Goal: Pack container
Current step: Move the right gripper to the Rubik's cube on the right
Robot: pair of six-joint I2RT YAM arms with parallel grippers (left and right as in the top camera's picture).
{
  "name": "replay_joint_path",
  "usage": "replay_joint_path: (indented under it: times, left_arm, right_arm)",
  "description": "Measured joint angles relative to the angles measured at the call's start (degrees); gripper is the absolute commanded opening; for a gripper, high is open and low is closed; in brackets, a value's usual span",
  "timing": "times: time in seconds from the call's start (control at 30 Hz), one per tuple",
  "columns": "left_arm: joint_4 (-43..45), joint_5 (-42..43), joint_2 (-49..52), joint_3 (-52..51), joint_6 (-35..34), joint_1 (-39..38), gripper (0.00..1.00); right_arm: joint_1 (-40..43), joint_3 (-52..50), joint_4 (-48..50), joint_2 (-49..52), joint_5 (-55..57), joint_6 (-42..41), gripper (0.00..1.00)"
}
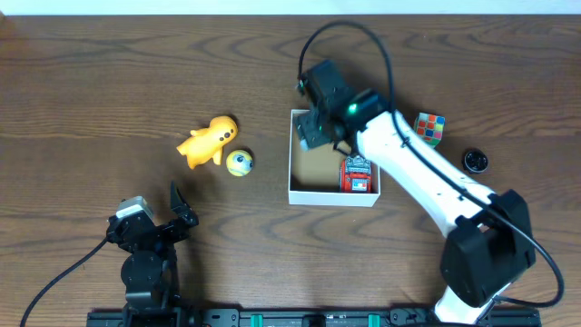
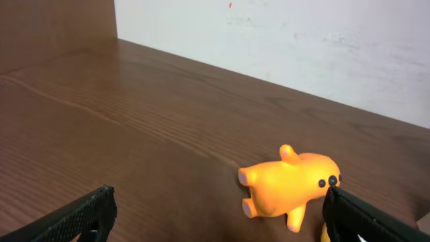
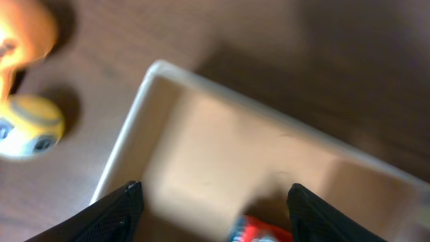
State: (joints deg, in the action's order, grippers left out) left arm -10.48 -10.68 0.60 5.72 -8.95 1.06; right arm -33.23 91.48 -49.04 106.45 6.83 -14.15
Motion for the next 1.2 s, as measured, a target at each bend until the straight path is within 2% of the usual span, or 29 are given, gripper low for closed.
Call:
replay_joint_path:
  times: [0.2,0.3,0.6,0.77,0.93,1.2]
  left_arm:
    - [0.0,0.0,-0.02,0.0,0.0,0.0,0.98]
    - [0.0,0.0,-0.02,0.0,0.0,0.0,0.98]
    - [0.0,0.0,-0.02,0.0,0.0,0.0,0.98]
    - [0.0,0.0,-0.02,0.0,0.0,0.0,0.98]
    - [0.0,0.0,-0.02,0.0,0.0,0.0,0.98]
    - [0.0,0.0,-0.02,0.0,0.0,0.0,0.98]
  right_arm:
    - [6.6,10.95,-16.26,0.0,9.81,-4.66,0.74]
    - [11.28,12.83,-19.63,0.0,12.48,-6.05,0.74]
    - [26.6,12.96,-20.52,0.0,15.08,-7.54,0.75]
    - [31.43,12.96,-20.26,0.22,12.26,-7.76,0.75]
    - [33.22,12.96,-19.52,3.23,9.86,-8.44,0.77]
    - [32.79,12.96,-18.38,15.17,7.19,-8.87,0.82]
